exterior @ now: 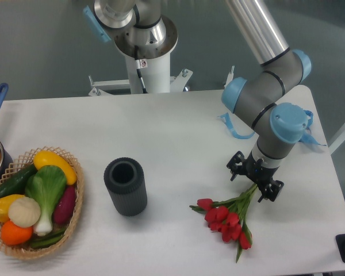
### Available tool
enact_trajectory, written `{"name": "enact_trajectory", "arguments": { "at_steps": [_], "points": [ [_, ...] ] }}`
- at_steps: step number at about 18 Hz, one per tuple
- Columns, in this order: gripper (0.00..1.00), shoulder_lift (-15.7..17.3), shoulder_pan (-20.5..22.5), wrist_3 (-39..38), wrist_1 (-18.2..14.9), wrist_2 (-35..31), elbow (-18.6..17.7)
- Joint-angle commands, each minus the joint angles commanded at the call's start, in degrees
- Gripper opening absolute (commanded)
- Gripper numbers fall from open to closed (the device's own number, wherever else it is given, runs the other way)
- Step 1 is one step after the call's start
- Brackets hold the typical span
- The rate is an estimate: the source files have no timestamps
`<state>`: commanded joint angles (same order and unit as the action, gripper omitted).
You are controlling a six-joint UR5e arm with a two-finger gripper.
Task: Pick up the flowers from the table
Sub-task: 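Lower the gripper onto the tulip stems and close it, then lift the grasped red tulips up off the table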
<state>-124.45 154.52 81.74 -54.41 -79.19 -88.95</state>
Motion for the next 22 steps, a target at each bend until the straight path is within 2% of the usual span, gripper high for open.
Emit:
{"name": "enact_trajectory", "arguments": {
  "at_steps": [6, 9, 10, 13, 15, 17, 18, 22],
  "points": [
    [1.00, -1.23, -0.80, 0.17, 3.51, -0.53, -0.26],
    [1.00, -1.23, -0.97, 0.35, 3.78, -0.62, -0.44],
    [0.96, -1.23, -0.97, 0.35, 3.78, -0.62, -0.44],
    [0.65, -1.23, -0.97, 0.35, 3.87, -0.62, -0.61],
    [0.55, -1.23, -1.06, 0.35, 3.87, -0.88, -0.44],
    [0.50, -1.32, -1.06, 0.26, 3.78, -1.93, -0.09],
    [0.42, -1.15, -1.06, 0.18, 3.78, -2.46, -0.09],
    [0.24, -0.53, -0.97, 0.17, 3.43, -2.29, 0.27]
  ]
}}
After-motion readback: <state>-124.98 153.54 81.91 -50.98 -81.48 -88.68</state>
